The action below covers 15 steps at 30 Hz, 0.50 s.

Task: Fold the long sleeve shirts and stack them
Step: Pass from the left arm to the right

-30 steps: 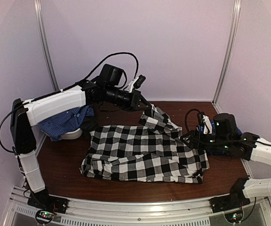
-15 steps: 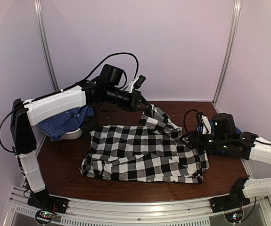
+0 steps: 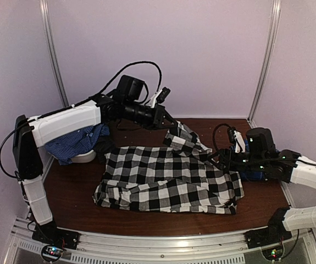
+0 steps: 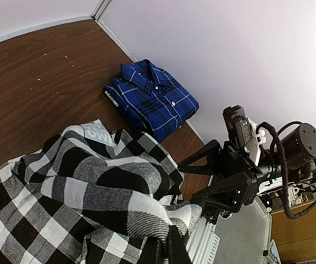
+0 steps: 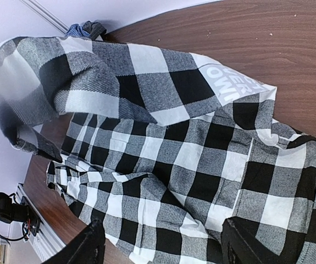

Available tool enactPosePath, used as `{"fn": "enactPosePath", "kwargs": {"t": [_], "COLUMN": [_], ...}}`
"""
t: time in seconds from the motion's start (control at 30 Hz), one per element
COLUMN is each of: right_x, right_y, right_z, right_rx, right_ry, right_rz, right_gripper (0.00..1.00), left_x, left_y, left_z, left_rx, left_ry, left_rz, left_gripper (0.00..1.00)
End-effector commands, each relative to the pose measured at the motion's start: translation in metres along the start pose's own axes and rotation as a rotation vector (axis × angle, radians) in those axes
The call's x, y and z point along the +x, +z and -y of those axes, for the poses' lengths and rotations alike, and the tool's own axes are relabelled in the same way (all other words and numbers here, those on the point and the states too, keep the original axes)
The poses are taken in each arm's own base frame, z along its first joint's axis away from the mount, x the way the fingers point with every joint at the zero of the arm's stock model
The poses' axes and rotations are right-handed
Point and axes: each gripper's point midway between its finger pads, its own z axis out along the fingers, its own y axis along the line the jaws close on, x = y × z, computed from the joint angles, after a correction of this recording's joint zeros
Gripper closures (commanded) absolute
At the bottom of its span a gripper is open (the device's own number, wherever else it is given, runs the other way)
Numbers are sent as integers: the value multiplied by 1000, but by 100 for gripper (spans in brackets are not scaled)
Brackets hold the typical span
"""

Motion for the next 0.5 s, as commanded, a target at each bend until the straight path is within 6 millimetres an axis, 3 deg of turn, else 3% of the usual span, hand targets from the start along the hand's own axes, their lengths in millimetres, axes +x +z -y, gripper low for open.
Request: {"fn": "enactPosePath", "kwargs": {"t": [0.0,0.23,0.47], "right_x": [-3,-8,-19], "right_y": [-1,-1,-14], "right_z": [-1,-5,-12], "right_rx": [0,-5,-23], "right_ry": [4,0,2], "right_rz": [14,17,61], "right_gripper": [27,27,27], "left_x": [-5,-3,-8], "left_y": [7,11,8], "left_z": [1,-1,2], "left_rx": [35,40,38], "left_ry": [16,8,-4], "left_rz": [18,9,28], "left_gripper": [100,100,100]}}
